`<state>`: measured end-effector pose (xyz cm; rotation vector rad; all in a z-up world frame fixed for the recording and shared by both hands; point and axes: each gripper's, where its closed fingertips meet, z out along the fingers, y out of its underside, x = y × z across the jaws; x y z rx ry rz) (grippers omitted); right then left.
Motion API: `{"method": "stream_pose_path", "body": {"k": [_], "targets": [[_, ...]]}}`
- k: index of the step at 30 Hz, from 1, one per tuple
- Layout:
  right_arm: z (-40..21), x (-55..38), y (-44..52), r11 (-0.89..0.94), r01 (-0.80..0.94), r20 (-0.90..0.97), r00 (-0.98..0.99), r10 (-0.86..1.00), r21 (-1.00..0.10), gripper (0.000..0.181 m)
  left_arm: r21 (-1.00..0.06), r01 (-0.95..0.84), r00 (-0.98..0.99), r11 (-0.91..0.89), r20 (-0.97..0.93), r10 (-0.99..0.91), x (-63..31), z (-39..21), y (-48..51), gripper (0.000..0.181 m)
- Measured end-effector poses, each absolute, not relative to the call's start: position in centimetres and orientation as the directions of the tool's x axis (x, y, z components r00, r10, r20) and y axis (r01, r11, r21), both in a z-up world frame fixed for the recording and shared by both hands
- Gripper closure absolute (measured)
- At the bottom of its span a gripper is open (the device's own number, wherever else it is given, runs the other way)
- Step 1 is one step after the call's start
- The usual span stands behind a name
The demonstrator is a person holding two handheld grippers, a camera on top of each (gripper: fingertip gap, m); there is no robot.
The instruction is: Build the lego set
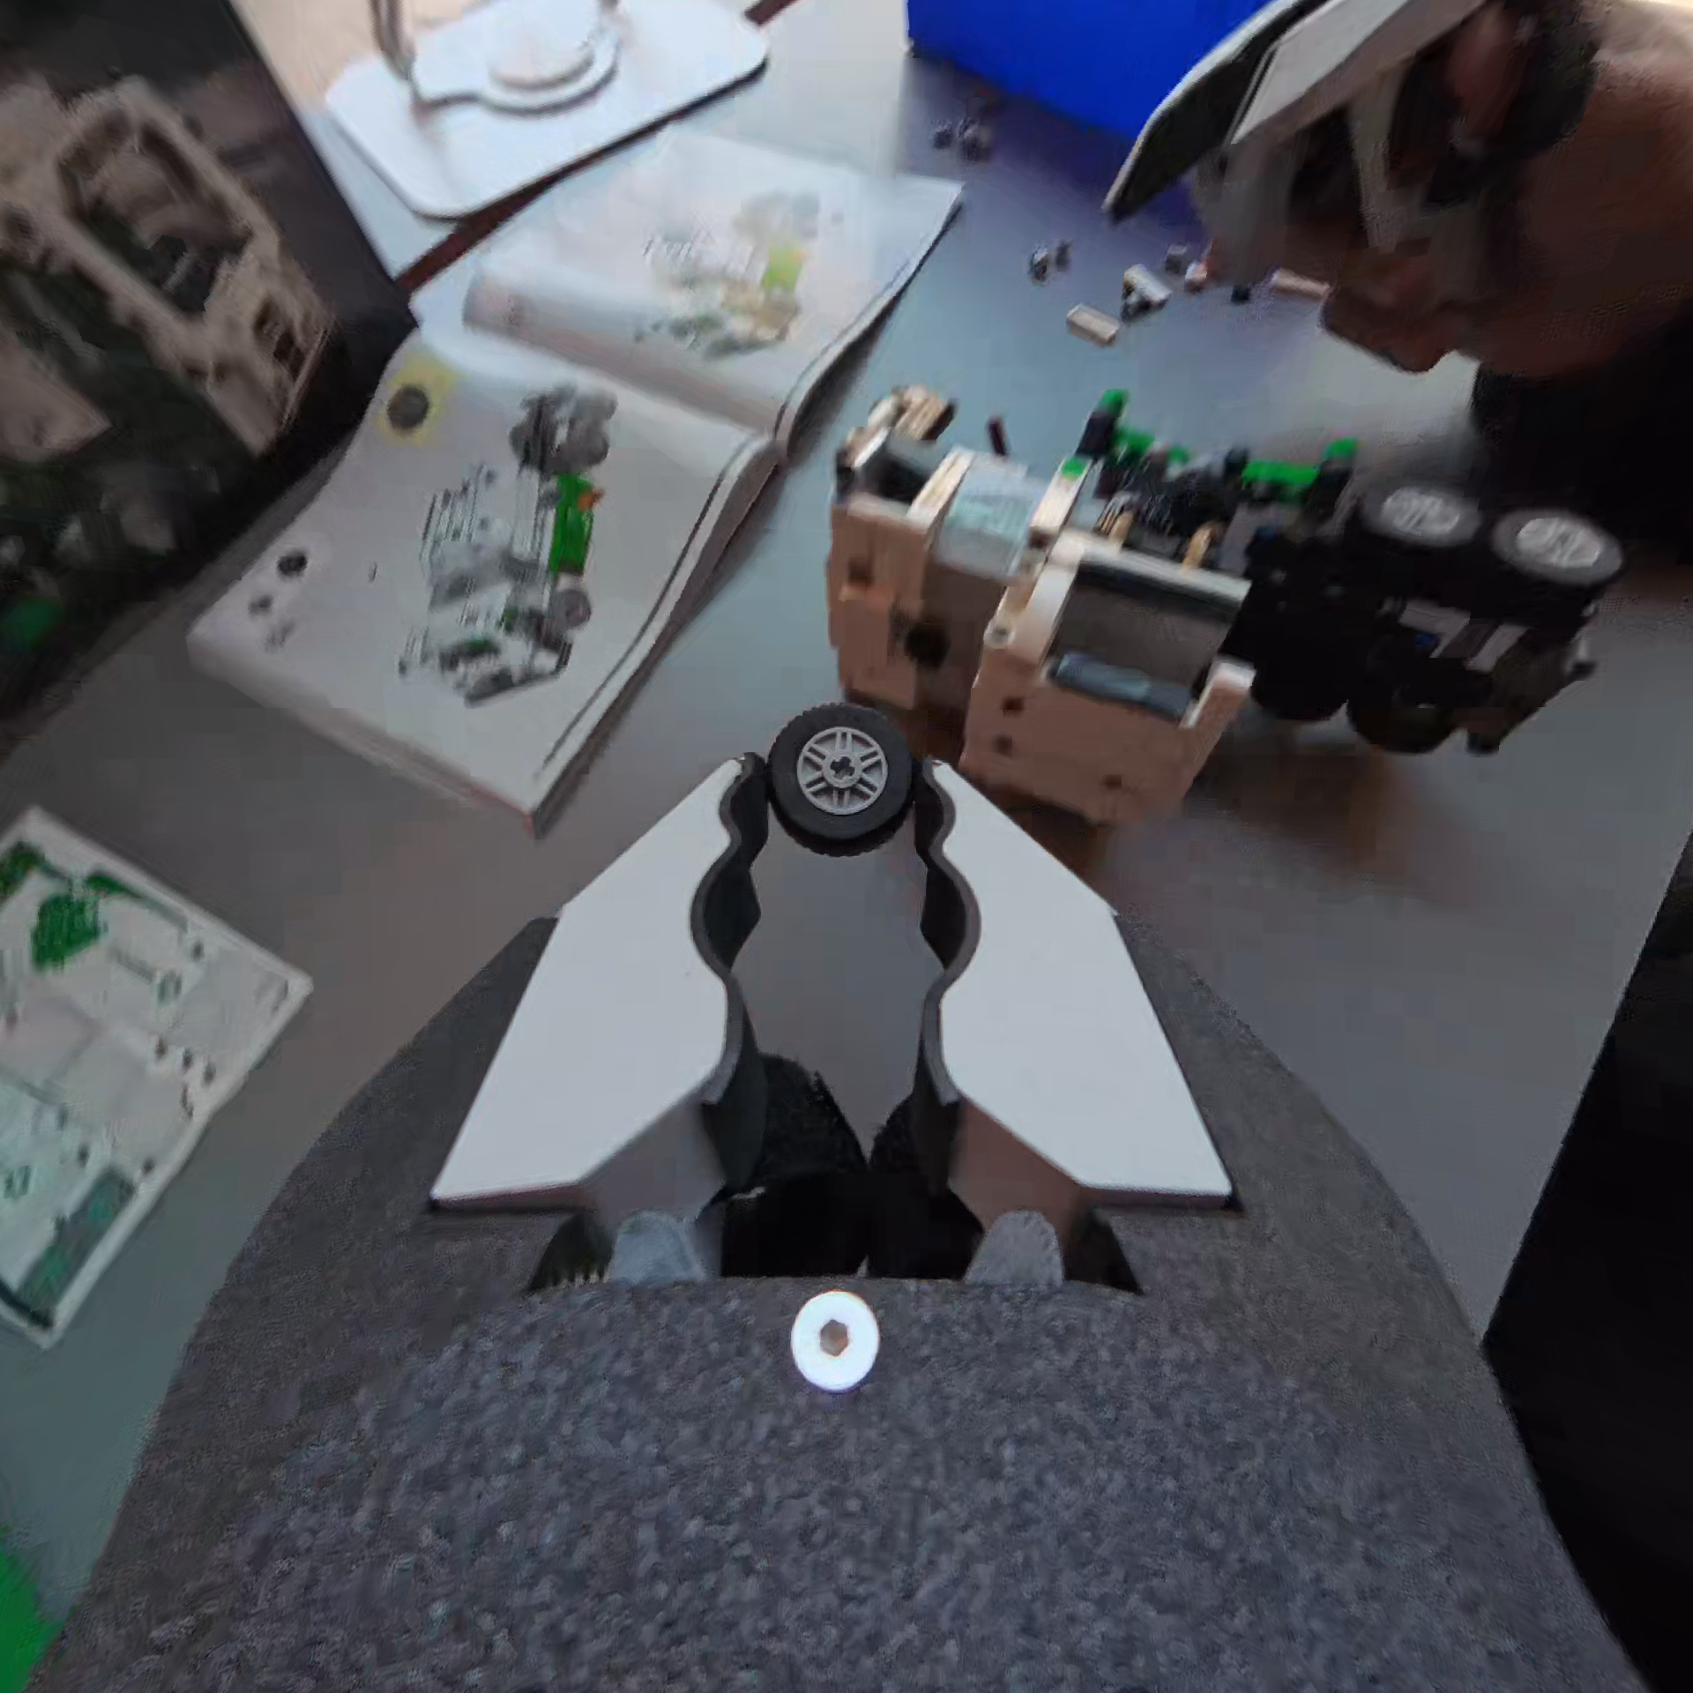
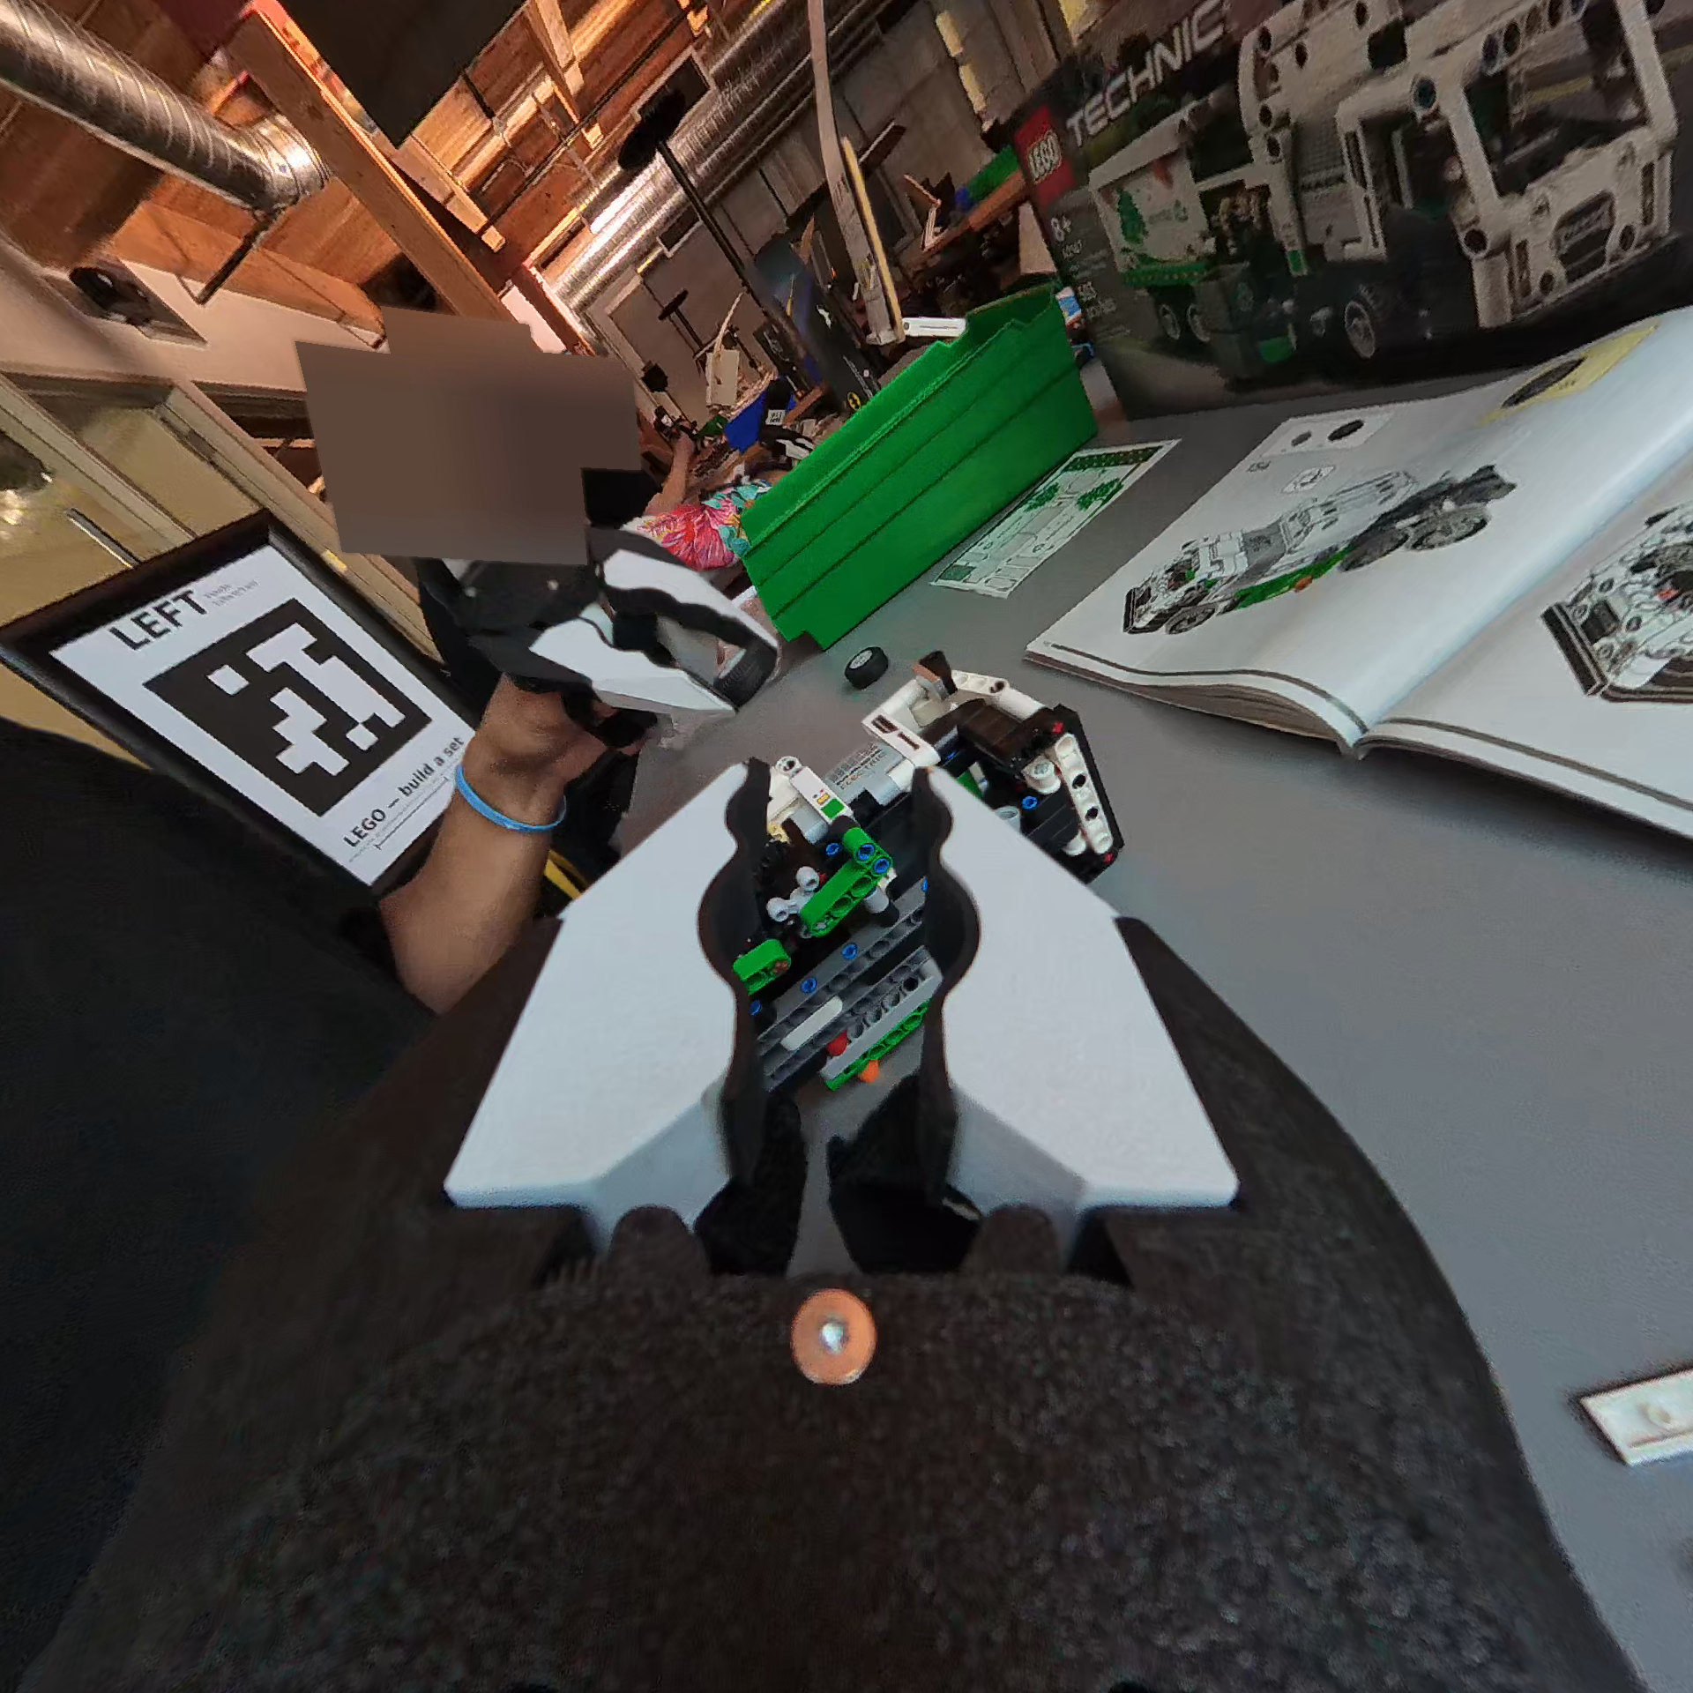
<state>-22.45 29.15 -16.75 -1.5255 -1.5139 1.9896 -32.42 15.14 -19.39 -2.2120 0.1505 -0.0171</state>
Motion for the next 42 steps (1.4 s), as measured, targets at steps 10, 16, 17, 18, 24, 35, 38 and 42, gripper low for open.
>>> {"method": "stream_pose_path", "body": {"k": [10,16,17,18,24,35,38,42], "targets": [[-14.9,-23.9,28.5,-0.511,0.573,-0.767,-0.456,0.45,-0.641,0.154,-0.692,-0.559,0.821,-0.456,-0.386,-0.42,-26.7,-17.4,27.3,0.15],[-19.4,-24.9,28.8,-0.256,0.718,-0.71,-0.445,0.547,-0.647,0.158,-0.784,-0.374,0.903,-0.496,-0.184,-0.389,-29.5,-17.7,27.7,0.15],[-19.8,-25.2,28.4,-0.214,0.688,-0.661,-0.489,0.569,-0.693,0.159,-0.803,-0.32,0.915,-0.502,-0.126,-0.382,-29.7,-17.6,27.5,0.15],[-20.2,-25.5,28.0,-0.177,0.657,-0.614,-0.527,0.588,-0.733,0.16,-0.814,-0.282,0.924,-0.507,-0.088,-0.373,-30.0,-17.6,27.2,0.15],[-22.8,-26.1,27.0,0.0,0.597,-0.442,-0.594,0.672,-0.803,0.163,-0.855,-0.251,0.925,-0.454,-0.074,-0.372,-30.1,-18.1,26.2,0.15],[-22.0,-26.5,26.6,0.183,0.296,-0.066,-0.67,0.74,-0.937,0.178,-0.894,-0.131,0.914,-0.428,0.059,-0.402,-30.3,-18.6,26.0,0.15],[-21.8,-26.7,26.5,0.117,0.297,-0.127,-0.688,0.714,-0.948,0.175,-0.888,-0.151,0.917,-0.434,0.039,-0.398,-30.4,-18.9,25.9,0.15],[-21.9,-26.5,26.3,0.186,0.28,-0.064,-0.692,0.719,-0.942,0.178,-0.89,-0.184,0.915,-0.417,-0.001,-0.403,-30.3,-18.5,25.6,0.15]]}}
